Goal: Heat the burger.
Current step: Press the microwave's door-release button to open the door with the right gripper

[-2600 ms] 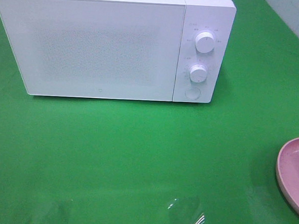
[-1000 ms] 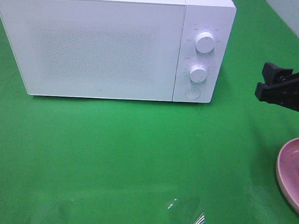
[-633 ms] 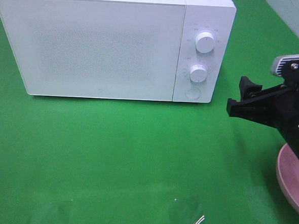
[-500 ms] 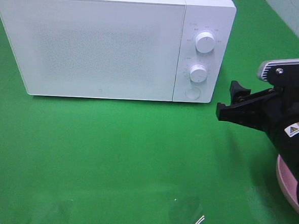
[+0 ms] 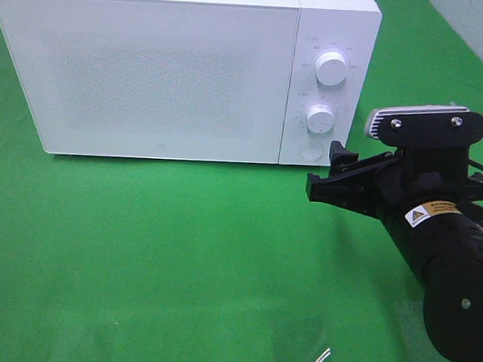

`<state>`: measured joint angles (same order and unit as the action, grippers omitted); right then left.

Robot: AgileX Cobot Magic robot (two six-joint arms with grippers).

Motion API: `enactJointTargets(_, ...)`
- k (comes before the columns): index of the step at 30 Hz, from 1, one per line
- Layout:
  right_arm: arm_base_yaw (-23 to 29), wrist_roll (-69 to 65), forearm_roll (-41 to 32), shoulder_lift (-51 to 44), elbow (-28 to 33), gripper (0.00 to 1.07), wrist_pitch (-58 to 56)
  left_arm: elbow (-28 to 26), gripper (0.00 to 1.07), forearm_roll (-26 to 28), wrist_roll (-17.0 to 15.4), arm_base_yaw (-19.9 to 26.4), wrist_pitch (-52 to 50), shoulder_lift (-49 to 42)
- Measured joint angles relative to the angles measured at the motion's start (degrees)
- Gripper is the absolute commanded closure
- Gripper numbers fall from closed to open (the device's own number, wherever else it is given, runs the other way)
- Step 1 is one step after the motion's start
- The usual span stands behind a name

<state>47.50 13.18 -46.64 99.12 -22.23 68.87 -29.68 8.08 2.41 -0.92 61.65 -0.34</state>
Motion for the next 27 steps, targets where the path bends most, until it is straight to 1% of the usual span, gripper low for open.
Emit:
enactJointTargets(1, 0.0, -3.0, 0.0, 0.0, 0.0, 0.35, 0.1, 0.0, 0.08, 0.0, 0.0, 0.0, 0.0, 0.0)
enactJointTargets(4, 0.0, -4.6, 0.1, 0.0, 0.0, 0.36, 0.1, 0.0, 0.08, 0.0, 0.0, 0.0, 0.0, 0.0)
enactJointTargets(5, 0.0, -9.2, 0.0, 0.0, 0.0, 0.38, 0.1, 0.0, 0.08, 0.0, 0.0, 0.0, 0.0, 0.0)
enactJointTargets(6, 0.0, -9.2, 0.0, 0.0, 0.0, 0.38, 0.1, 0.0, 0.08, 0.0, 0.0, 0.0, 0.0, 0.0)
enactJointTargets(8, 0.0, -18.0, 0.0, 0.0, 0.0, 0.45, 0.1, 0.0, 0.08, 0.0, 0.0, 0.0, 0.0, 0.0)
enactJointTargets(11, 0.0, -19.8, 0.0, 0.0, 0.0, 0.48, 0.1, 0.0, 0.08, 0.0, 0.0, 0.0, 0.0, 0.0)
enactJointTargets(12, 0.0, -24.8, 0.0, 0.0, 0.0, 0.55, 0.1, 0.0, 0.08, 0.0, 0.0, 0.0, 0.0, 0.0)
enactJointTargets(13, 0.0, -24.8, 0.0, 0.0, 0.0, 0.55, 0.1, 0.0, 0.08, 0.0, 0.0, 0.0, 0.0, 0.0)
enactJointTargets(15, 0.0, -36.1, 0.0, 0.0, 0.0, 0.72, -0.4, 0.0, 0.08, 0.0, 0.0, 0.0, 0.0, 0.0)
enactJointTargets(16, 0.0, -36.1, 0.0, 0.0, 0.0, 0.72, -0.4, 0.0, 0.08, 0.0, 0.0, 0.0, 0.0, 0.0)
enactJointTargets(17, 0.0, -40.3, 0.0, 0.0, 0.0, 0.79, -0.9, 0.0, 0.08, 0.0, 0.0, 0.0, 0.0, 0.0)
enactJointTargets(18, 0.0, -40.3, 0.0, 0.0, 0.0, 0.79, -0.9, 0.0, 0.08, 0.0, 0.0, 0.0, 0.0, 0.0)
enactJointTargets(19, 0.0, -45.9, 0.0, 0.0, 0.0, 0.87, -1.5, 0.0, 0.08, 0.0, 0.0, 0.0, 0.0, 0.0)
enactJointTargets(20, 0.0, -45.9, 0.0, 0.0, 0.0, 0.87, -1.5, 0.0, 0.08, 0.0, 0.0, 0.0, 0.0, 0.0)
enactJointTargets(22, 0.0, -59.2, 0.0, 0.0, 0.0, 0.99, -2.2, 0.0, 0.08, 0.0, 0.0, 0.0, 0.0, 0.0)
enactJointTargets(23, 0.0, -59.2, 0.0, 0.0, 0.0, 0.99, -2.2, 0.0, 0.08, 0.0, 0.0, 0.0, 0.0, 0.0)
enactJointTargets(24, 0.0, -64.7, 0.1, 0.0, 0.0, 1.04, -2.6, 0.0, 0.08, 0.0, 0.0, 0.0, 0.0, 0.0)
enactJointTargets(25, 0.0, -64.7, 0.1, 0.0, 0.0, 1.04, -2.6, 0.0, 0.08, 0.0, 0.0, 0.0, 0.0, 0.0)
enactJointTargets(27, 0.0, -72.2, 0.1, 0.0, 0.0, 1.07, -3.7, 0.0, 0.08, 0.0, 0.0, 0.0, 0.0, 0.0)
